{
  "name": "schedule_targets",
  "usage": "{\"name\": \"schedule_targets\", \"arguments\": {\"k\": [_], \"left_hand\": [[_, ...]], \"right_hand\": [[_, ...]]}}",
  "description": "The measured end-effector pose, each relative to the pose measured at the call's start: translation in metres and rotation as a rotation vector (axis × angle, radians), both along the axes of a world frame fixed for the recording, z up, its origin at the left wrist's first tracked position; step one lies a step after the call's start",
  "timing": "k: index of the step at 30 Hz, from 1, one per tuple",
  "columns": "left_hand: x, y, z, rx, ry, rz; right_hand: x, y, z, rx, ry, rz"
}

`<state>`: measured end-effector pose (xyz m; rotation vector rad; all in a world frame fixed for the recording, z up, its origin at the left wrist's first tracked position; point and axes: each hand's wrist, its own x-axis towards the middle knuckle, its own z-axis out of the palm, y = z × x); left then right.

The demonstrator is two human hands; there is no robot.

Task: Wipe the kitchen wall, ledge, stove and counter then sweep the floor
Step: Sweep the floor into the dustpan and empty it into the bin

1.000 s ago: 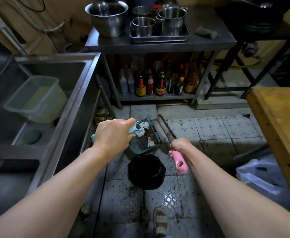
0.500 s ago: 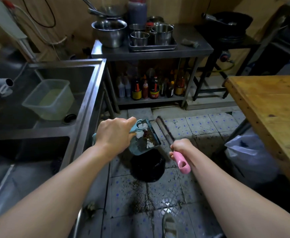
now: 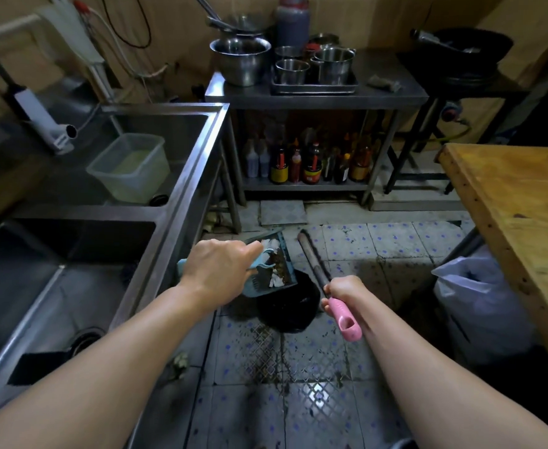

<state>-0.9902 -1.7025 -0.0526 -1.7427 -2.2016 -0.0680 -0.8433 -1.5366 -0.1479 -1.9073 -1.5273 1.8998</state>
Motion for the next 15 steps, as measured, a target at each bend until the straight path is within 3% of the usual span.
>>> {"name": "schedule_targets", "arguments": {"k": [15], "left_hand": [[0.060,-0.027,-0.044,-0.175,0.064,-0.064]], "right_hand": [[0.042,-0.015,-0.035,-0.008,0.047,0.068]]}}
